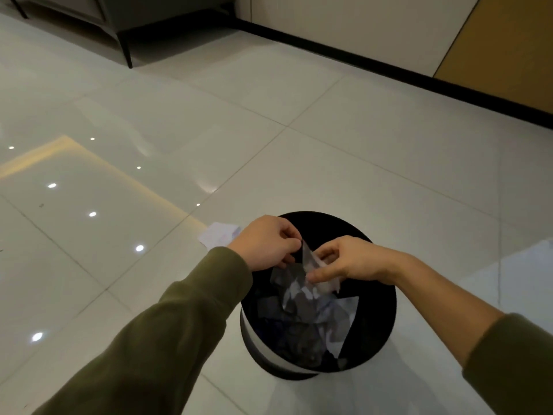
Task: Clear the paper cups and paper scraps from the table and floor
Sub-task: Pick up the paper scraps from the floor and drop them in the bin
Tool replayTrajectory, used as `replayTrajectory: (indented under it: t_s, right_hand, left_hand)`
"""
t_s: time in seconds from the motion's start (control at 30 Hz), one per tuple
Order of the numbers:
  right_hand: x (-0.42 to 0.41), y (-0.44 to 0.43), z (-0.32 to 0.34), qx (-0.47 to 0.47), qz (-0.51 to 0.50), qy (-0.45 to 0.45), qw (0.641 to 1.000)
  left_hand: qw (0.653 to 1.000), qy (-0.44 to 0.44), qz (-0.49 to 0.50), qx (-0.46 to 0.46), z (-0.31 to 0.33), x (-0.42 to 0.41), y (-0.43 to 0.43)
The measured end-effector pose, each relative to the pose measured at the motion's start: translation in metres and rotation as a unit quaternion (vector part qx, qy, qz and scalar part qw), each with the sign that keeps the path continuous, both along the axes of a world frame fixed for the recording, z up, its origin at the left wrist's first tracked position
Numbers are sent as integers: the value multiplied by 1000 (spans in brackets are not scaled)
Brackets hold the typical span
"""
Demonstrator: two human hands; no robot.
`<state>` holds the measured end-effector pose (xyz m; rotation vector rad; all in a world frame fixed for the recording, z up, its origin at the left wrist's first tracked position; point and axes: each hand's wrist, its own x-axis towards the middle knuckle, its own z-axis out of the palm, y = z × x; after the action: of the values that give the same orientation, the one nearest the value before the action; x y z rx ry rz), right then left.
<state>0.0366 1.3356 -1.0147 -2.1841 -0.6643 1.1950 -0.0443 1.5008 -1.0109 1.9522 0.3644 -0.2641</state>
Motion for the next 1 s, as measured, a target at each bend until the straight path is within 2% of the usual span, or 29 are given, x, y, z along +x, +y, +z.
replayTrajectory:
  t_s: [0.1, 0.23, 0.33, 0.43, 0.5, 0.67, 0.83, 1.0]
  right_hand:
    - [1, -4, 0, 2, -18, 22, 1000]
    - [9, 3, 7, 29, -52, 9, 998]
    - [13, 13, 14, 60, -77, 7, 995]
    - [12, 23, 21, 74, -77, 8, 994]
    - [11, 27, 22, 72, -72, 3, 995]
    - [13, 27, 26, 74, -81, -8, 994]
    - [26, 11, 39, 94, -136, -40, 985]
    - [39, -7, 57, 130, -191, -55, 972]
  left_hand:
    - [998, -29, 15, 52, 2, -4, 2]
    - [983, -68, 117, 121, 8, -8, 22]
    - [977, -15, 111, 183, 9, -20, 40]
    - [984, 105, 34, 138, 4, -35, 46]
    - [985, 129, 28, 110, -2, -39, 43]
    - [986, 100, 77, 107, -6, -31, 31]
    - [992, 82, 89, 43, -8, -5, 5]
    - [990, 56, 108, -67, -6, 26, -36]
